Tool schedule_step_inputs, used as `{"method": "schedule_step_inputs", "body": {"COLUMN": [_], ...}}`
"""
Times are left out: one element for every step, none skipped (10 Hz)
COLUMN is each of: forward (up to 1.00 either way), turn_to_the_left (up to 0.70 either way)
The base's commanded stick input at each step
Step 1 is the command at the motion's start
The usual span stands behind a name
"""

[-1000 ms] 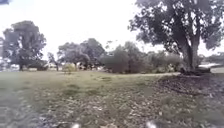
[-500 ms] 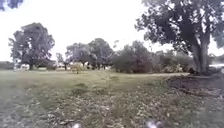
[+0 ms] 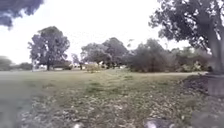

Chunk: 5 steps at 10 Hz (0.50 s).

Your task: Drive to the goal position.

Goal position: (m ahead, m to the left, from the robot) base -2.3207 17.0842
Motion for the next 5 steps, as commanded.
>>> {"method": "schedule_step_inputs", "body": {"forward": [0.0, 0.0, 0.0, 0.0, 0.0], "turn_to_the_left": [0.7, 0.7, 0.7, 0.7, 0.7]}}
